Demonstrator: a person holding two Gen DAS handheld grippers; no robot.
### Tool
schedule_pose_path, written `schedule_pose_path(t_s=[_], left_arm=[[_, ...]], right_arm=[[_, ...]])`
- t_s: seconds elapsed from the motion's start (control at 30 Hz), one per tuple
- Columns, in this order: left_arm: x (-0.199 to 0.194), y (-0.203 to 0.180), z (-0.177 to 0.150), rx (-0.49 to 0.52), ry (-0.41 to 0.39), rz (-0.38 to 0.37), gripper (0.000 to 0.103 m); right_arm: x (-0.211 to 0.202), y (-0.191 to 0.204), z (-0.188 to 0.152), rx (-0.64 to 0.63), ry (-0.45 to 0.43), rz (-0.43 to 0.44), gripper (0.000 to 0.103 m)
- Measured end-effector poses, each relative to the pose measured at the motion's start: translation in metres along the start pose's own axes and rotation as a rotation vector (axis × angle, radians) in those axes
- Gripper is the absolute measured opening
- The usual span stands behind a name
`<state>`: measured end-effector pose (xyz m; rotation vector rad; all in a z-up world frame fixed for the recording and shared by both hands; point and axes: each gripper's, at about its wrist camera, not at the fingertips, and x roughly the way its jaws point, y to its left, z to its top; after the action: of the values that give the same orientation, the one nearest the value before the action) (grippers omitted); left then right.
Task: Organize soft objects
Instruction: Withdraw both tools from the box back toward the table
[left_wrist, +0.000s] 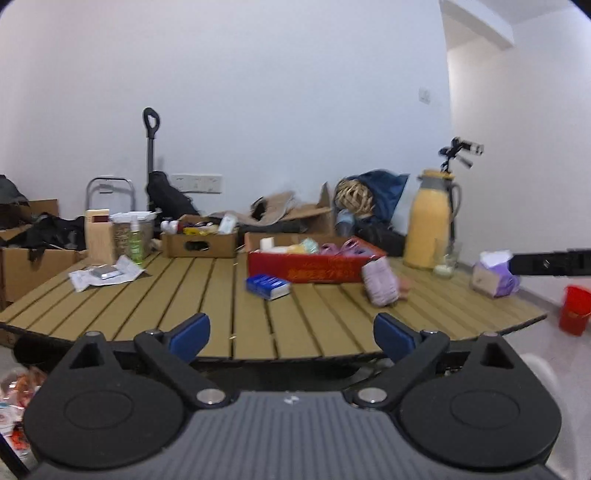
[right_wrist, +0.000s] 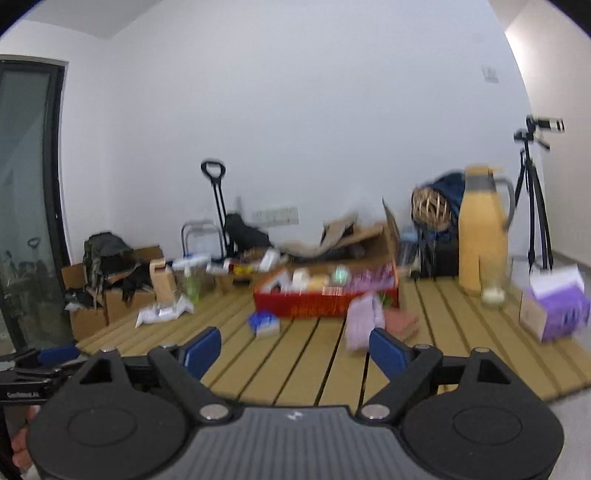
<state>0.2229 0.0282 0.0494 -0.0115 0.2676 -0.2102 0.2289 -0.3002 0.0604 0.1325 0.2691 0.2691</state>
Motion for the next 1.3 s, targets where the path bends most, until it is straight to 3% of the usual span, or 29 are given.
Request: schedule_pose_path(t_s=[0.13,0.53,0.87,1.07,1.3], left_arm=[[-0.014,-0.003,0.004,-0.039,-0.009,0.013,0.097],[-0.105,-0.03,-0.017,-0.027,-0.117,0.034,0.097],[-0.142,-0.054,-0.035,-0.014,-0.097,0.002,0.098],[-0.142,-0.056,-0.04,-0.015,-0.081,-0.007,0.1],[-0.096,-0.04,-0.024,-0.041,-0.044,-0.012,0.1]], right_arm=[[-0.006,0.013,-0.004,-0.069,0.019,-0.057,0.087],[-0.095,0.047,-0.034,-0.083,-0.081,-0.035,0.088],[-0.15,0.054,-0.063,-0.056,-0.101,-0.072,0.088],[-0.166,0.059,-0.07,-0.069,-0.11,-0.069,0.091],[-0.136,0.055,-0.056,-0.078,-0.103,-0.05,0.09]])
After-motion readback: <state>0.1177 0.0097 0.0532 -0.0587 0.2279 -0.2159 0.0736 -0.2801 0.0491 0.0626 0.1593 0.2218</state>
